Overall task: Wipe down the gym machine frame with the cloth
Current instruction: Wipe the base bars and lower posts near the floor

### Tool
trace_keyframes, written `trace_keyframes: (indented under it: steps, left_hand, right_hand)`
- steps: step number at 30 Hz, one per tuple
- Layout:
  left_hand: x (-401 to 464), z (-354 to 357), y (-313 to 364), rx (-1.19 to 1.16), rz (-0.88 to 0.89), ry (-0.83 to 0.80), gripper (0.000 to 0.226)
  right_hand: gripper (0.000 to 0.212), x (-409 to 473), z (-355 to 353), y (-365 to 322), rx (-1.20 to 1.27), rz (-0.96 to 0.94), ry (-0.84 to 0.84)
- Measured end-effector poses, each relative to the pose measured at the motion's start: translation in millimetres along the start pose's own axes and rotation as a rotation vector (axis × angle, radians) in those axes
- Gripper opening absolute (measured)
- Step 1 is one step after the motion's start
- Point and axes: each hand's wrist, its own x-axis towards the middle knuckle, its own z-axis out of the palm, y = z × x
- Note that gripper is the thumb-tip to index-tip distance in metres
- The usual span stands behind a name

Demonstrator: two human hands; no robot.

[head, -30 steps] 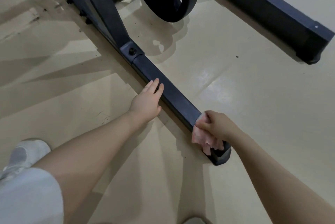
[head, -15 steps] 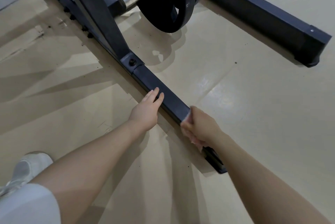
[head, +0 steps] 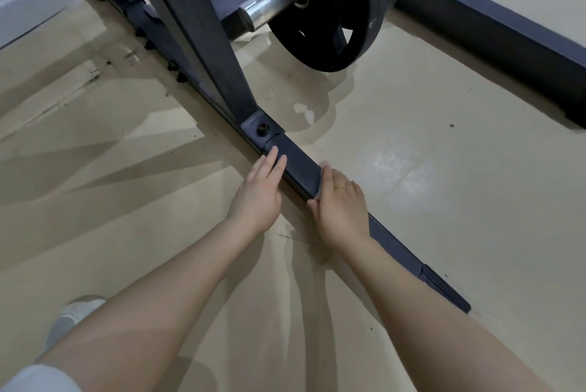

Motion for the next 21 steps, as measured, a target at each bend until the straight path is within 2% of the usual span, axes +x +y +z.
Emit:
trace_keyframes:
  steps: [5,9,13,18,21]
  left_hand:
    - [20.6,-4.9,-16.4,0.216,0.047,0.015,0.069]
    - [18.4,-6.3,-28.1,0.278,0.083,-0.008,0.072]
    - [22.6,-14.4,-35.2,0.332,0.098,-0.041,0.075]
    - [23.4,-15.0,-35.3,0.275,0.119,-0.066,0.074]
    - [22.0,-8.0,-37.8,0.163,0.086,-0.001,0.071]
  right_hand:
    - [0.054,-23.6,6.5,14.3,-0.147,-0.270,0.097]
    - [0.063,15.6,5.7,-2.5,-0.134,-0.179,-0.056]
    - [0.064,50.0,5.4,-31.1,-0.088,-0.201,-0.024]
    - [0.056,13.6,8.3,-1.8,-0.134,-0.393,0.075]
    - [0.059,34.0,8.8,-5.4,-0.100,-0.414,0.086]
